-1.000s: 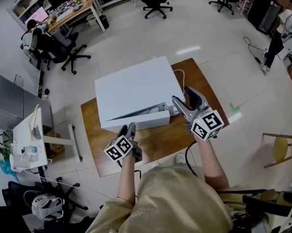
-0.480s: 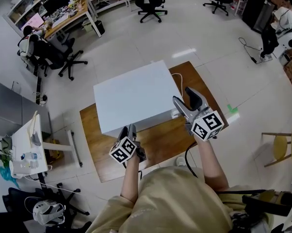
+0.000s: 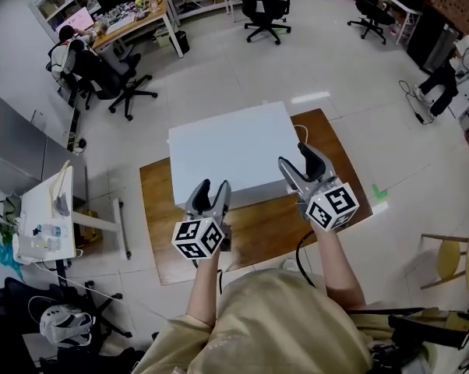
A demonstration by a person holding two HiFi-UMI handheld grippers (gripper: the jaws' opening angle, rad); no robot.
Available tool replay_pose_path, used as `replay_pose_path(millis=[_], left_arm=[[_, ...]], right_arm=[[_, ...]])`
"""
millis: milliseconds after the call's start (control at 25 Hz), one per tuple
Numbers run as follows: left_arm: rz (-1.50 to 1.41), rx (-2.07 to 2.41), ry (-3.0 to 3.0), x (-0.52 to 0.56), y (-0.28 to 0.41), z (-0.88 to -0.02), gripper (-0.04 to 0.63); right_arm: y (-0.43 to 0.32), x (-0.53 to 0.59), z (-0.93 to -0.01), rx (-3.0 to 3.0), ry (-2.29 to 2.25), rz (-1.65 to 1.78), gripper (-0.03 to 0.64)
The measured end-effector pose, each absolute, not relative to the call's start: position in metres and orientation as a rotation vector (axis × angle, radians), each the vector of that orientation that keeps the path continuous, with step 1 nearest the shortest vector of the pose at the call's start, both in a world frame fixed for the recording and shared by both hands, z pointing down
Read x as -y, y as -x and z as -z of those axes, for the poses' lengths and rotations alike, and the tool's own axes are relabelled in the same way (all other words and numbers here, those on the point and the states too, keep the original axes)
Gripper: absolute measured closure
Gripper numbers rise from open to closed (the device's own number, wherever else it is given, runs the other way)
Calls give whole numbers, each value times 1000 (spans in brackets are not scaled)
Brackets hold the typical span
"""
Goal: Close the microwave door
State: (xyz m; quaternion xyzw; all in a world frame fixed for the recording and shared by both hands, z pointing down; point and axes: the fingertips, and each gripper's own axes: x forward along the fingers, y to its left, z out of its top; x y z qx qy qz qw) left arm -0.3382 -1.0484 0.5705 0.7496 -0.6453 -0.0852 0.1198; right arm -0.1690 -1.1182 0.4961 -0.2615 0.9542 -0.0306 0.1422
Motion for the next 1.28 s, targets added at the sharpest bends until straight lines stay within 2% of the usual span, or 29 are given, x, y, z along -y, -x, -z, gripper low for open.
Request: replay_pose_path(millis=[160,360,720,1280], left_arm=[[4,2229,-2367,1035,340,-514,351],[17,2328,-2399,1030,344,-482,310],[118,2364,-2369,1013,348,-481,311],[79,2384,-2337,1010,360,-490,311]], right_arm=[[172,1108,-487,-2709,785,32,362],[181,1096,-476,-2719,840,-72,362],[194,1079,-474,-2739,792,-70,364],[211,1075,-478,-2760,764,-68,364]])
